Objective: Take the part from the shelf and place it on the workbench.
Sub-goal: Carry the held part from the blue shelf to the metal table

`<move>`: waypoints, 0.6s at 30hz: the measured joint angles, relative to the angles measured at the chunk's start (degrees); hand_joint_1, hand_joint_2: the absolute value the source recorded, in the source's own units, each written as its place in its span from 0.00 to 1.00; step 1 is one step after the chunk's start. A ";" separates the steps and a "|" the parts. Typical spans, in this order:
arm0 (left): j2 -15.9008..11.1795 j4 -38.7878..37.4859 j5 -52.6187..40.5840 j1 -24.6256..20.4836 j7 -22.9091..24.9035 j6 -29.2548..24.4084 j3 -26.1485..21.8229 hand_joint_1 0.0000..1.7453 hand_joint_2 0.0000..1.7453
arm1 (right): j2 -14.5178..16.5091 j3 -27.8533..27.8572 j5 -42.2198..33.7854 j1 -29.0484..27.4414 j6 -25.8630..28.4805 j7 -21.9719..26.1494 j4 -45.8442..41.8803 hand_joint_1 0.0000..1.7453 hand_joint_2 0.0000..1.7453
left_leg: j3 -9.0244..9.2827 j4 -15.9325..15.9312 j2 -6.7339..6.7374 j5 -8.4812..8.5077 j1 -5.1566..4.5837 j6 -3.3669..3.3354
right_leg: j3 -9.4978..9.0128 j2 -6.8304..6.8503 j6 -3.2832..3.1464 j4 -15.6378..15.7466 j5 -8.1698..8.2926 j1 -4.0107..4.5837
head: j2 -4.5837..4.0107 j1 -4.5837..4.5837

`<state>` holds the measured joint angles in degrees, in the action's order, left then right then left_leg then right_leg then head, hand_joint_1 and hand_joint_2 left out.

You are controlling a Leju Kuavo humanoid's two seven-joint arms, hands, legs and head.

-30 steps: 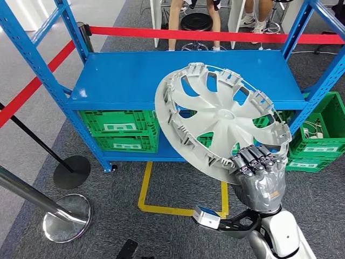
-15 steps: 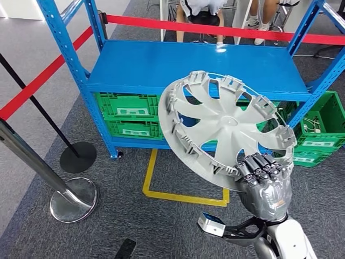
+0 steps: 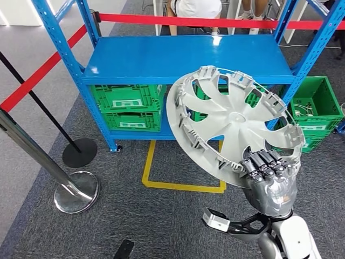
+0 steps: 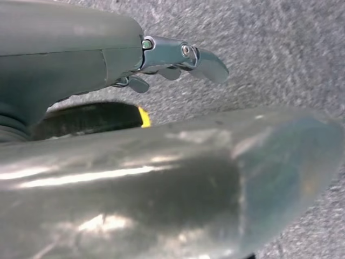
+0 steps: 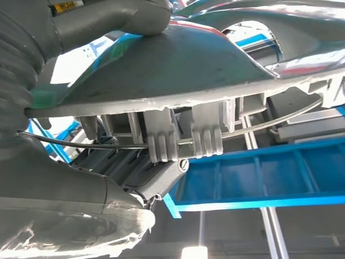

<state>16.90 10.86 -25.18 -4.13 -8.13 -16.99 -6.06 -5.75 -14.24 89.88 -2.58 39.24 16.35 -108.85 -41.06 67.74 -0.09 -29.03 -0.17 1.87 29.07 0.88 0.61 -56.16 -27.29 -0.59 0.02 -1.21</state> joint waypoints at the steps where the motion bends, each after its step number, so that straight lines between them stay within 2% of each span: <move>1: 0.00 0.00 -0.01 0.01 0.08 -0.01 -0.10 0.00 0.00 | 0.45 0.58 0.02 -0.09 0.00 0.98 0.00 1.00 1.00 | -0.80 2.99 0.01 -1.07 0.09 0.17 | 0.48 0.31 0.04 -0.06 0.35 0.01 | 0.00 -0.01; 2: 0.00 0.00 -0.02 0.02 0.16 -0.01 -0.20 0.00 0.00 | 0.83 1.10 0.03 -0.17 0.00 1.68 0.00 1.00 1.00 | -0.67 4.03 0.03 -0.92 0.16 0.26 | 0.86 0.73 0.12 -0.11 0.60 0.01 | 0.00 -0.01; 3: 0.00 0.00 -0.03 0.02 0.19 -0.02 -0.29 0.00 0.00 | 1.16 1.51 0.05 -0.24 -0.01 2.08 0.00 1.00 1.00 | 0.55 2.85 0.14 0.17 0.22 0.30 | 1.10 1.20 0.21 -0.13 0.77 -0.01 | 0.00 -0.01; 4: 0.00 0.00 -0.04 0.01 0.21 -0.02 -0.35 0.00 0.00 | 1.46 1.85 0.07 -0.28 0.00 2.31 -0.01 1.00 1.00 | 2.76 -0.36 0.54 1.80 0.26 0.29 | 1.21 1.73 0.33 -0.15 0.88 -0.04 | 0.00 -0.01; 5: 0.01 0.00 -0.06 0.00 0.21 -0.03 -0.40 0.00 0.00 | 1.70 2.13 0.07 -0.30 0.01 2.44 -0.04 1.00 1.00 | 5.40 -4.48 1.55 3.22 0.25 0.26 | 1.28 2.23 0.50 -0.18 0.92 0.05 | 0.00 -0.04; 6: 0.02 0.00 -0.07 -0.01 0.21 -0.04 -0.45 0.00 0.00 | 1.90 2.36 0.07 -0.31 0.01 2.51 -0.11 1.00 1.00 | 7.52 -7.98 2.43 4.23 0.14 -0.02 | 1.40 2.71 0.72 -0.25 0.95 0.18 | 0.00 -0.09; 7: 0.02 0.00 -0.08 0.00 0.23 -0.05 -0.50 0.00 0.00 | 2.07 2.54 0.07 -0.29 0.02 2.61 -0.18 1.00 1.00 | 8.80 -10.43 3.10 4.70 0.02 -0.39 | 1.46 3.16 0.97 -0.34 0.98 0.36 | 0.00 -0.01; 8: 0.03 0.00 -0.09 0.01 0.25 -0.06 -0.55 0.00 0.00 | 2.22 2.70 0.06 -0.27 0.02 2.72 -0.25 1.00 1.00 | 9.20 -11.51 3.35 4.72 -0.12 -0.87 | 1.54 3.58 1.25 -0.43 1.02 0.52 | 0.00 0.02; 10: 0.03 0.00 -0.09 0.05 0.33 -0.09 -0.64 0.00 0.00 | 2.58 3.01 0.06 -0.19 0.02 3.22 -0.32 1.00 1.00 | 8.66 -11.82 2.24 4.85 -0.16 -1.97 | 1.66 4.28 1.89 -0.54 1.02 0.50 | 0.00 0.20; 12: 0.07 0.00 -0.09 0.04 0.39 -0.10 -0.72 0.00 0.00 | 2.92 3.35 0.05 -0.14 0.02 3.81 -0.39 1.00 1.00 | 8.28 -11.96 1.09 5.22 0.01 -2.88 | 2.64 2.84 2.55 -2.41 -0.47 0.29 | 0.00 0.36; 14: 0.10 0.00 -0.08 0.04 0.52 -0.09 -0.77 0.00 0.00 | 3.18 3.65 0.04 -0.13 0.02 4.40 -0.43 1.00 1.00 | 7.86 -12.02 0.00 5.64 0.06 -3.56 | 5.67 0.33 2.85 -9.21 -4.34 0.22 | 0.00 0.56; 15: 0.09 0.00 -0.06 0.04 0.61 -0.09 -0.79 0.00 0.00 | 3.33 3.78 0.04 -0.14 0.02 4.72 -0.44 1.00 1.00 | 7.62 -12.01 -0.61 5.84 -0.01 -3.78 | 7.61 -0.32 2.85 -13.60 -6.32 0.23 | 0.00 0.59; 16: 0.09 0.00 -0.04 0.05 0.69 -0.08 -0.81 0.00 0.00 | 3.49 3.90 0.04 -0.14 0.02 5.09 -0.43 1.00 1.00 | 7.41 -12.00 -1.24 6.02 -0.08 -3.89 | 9.23 -0.57 2.83 -17.14 -7.60 0.25 | 0.00 0.59; 17: 0.08 0.00 -0.02 0.06 0.77 -0.07 -0.84 0.00 0.00 | 3.68 4.01 0.04 -0.15 0.01 5.46 -0.42 1.00 1.00 | 7.23 -11.98 -2.01 6.22 -0.16 -3.91 | 9.95 -0.66 2.75 -18.71 -7.72 0.26 | 0.00 0.59; 18: 0.07 0.00 -0.01 0.06 0.81 -0.04 -0.88 0.00 0.00 | 3.85 4.13 0.05 -0.16 0.01 5.74 -0.41 1.00 1.00 | 7.11 -11.97 -2.81 6.41 -0.20 -3.86 | 9.50 -0.76 2.58 -17.84 -6.69 0.26 | 0.00 0.58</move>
<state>16.97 10.86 -25.18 -4.07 -7.31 -17.03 -6.94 -1.90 -10.11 89.92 -2.75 39.25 22.10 -109.26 -33.95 55.77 -2.91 -22.62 -0.37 -1.98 38.57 0.12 3.19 -74.01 -33.98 -0.33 0.02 -0.63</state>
